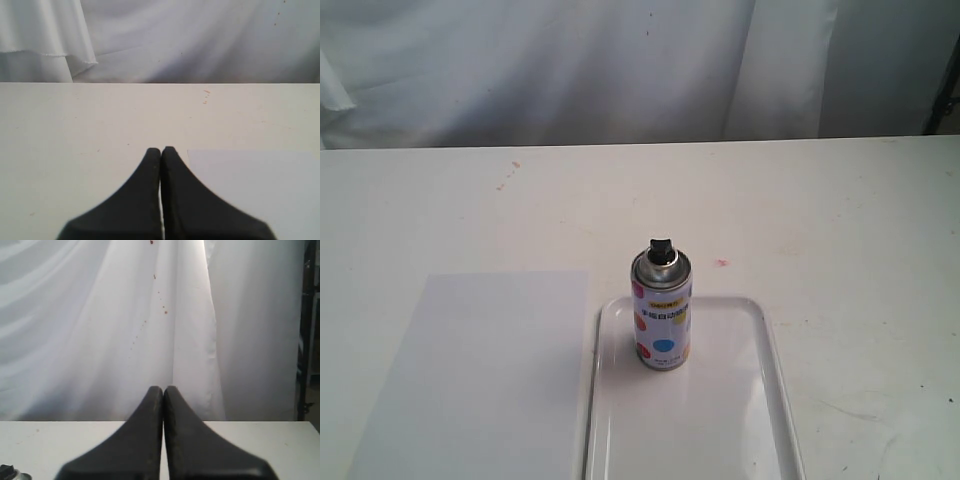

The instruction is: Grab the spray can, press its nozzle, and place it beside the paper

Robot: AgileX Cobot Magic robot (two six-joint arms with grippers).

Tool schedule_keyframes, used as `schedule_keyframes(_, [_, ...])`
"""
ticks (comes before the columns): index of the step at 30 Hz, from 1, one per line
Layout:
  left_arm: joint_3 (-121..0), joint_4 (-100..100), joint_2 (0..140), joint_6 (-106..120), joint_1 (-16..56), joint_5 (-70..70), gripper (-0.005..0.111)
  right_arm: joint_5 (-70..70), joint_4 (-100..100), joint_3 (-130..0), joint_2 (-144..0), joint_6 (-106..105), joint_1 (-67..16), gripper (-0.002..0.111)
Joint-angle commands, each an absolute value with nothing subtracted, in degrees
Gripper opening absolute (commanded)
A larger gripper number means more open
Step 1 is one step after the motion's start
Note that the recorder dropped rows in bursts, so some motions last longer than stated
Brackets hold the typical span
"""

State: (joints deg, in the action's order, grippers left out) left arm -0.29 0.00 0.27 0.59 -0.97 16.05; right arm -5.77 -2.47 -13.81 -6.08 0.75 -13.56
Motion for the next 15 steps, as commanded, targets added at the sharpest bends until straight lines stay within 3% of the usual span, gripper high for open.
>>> schedule_keyframes(1, [0.0,-0.8,0.0,0.0,-1.1,15.3,0.0,-8.6,-2.4,-10.9,-3.0,-1.6,-8.9,0.0])
schedule_keyframes(15, [0.0,-0.8,0.0,0.0,-1.1,15.3,0.0,-13.6,-4.5,0.0,0.0,-3.0,-2.2,0.0])
